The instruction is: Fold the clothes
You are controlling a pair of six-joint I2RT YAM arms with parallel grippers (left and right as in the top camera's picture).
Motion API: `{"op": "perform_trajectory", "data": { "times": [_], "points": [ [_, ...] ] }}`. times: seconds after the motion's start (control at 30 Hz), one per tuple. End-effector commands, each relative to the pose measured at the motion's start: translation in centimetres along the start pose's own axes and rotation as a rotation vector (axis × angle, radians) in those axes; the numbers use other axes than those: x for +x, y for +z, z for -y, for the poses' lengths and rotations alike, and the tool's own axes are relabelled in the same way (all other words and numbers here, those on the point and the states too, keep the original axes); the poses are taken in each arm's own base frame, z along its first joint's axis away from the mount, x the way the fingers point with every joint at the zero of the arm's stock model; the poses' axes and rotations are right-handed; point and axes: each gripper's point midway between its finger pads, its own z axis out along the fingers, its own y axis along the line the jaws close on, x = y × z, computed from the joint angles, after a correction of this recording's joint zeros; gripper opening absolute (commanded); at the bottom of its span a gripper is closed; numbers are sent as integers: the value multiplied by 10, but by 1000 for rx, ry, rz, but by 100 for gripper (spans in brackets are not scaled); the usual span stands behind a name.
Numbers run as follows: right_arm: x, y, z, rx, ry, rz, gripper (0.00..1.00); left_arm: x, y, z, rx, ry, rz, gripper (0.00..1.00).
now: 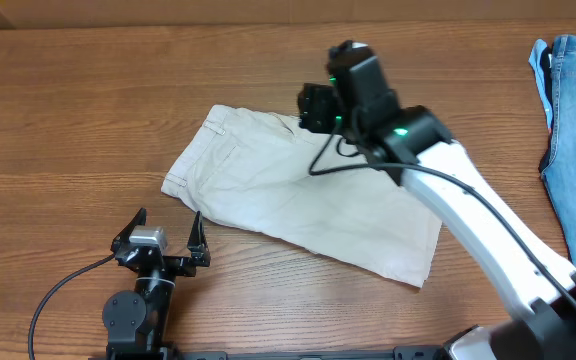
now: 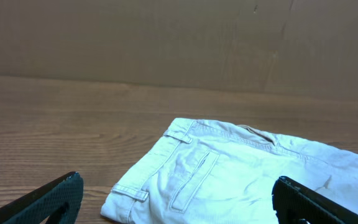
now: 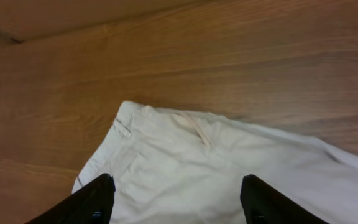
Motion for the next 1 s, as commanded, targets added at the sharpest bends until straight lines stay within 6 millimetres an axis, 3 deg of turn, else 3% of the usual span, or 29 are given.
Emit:
{"op": "perform_trajectory", "data": {
  "times": [0.0,0.03,0.1,0.17,0.27,0.3,0.33,0.43,0.47,0.6,0.73,0.97],
  "points": [
    [-2,-23,27,65,12,-22,73,2,0,-6,-28,17,-3,100],
    [6,-25,41,101,29,-66,75,2,0,-6,-28,17,-3,100],
    [29,-27,58,119,64,-187,90,2,0,-6,-28,17,-3,100],
    [51,-30,74,165,88,-287,94,2,0,-6,-28,17,-3,100],
    [80,-29,98,241,115,-381,82,2,0,-6,-28,17,-3,100],
    [91,-25,107,268,160,-404,72,2,0,-6,-28,17,-3,100],
    [100,-20,117,299,221,-414,56,2,0,-6,-28,17,-3,100],
    [116,-9,142,356,349,-418,30,2,0,-6,-28,17,-3,100],
    [120,-6,151,371,383,-414,25,2,0,-6,-28,17,-3,100],
    [139,7,192,376,544,-422,17,2,0,-6,-28,17,-3,100],
    [155,11,208,375,599,-440,13,2,0,-6,-28,17,-3,100],
    [174,24,217,386,622,-444,13,2,0,-6,-28,17,-3,100]
  ]
}}
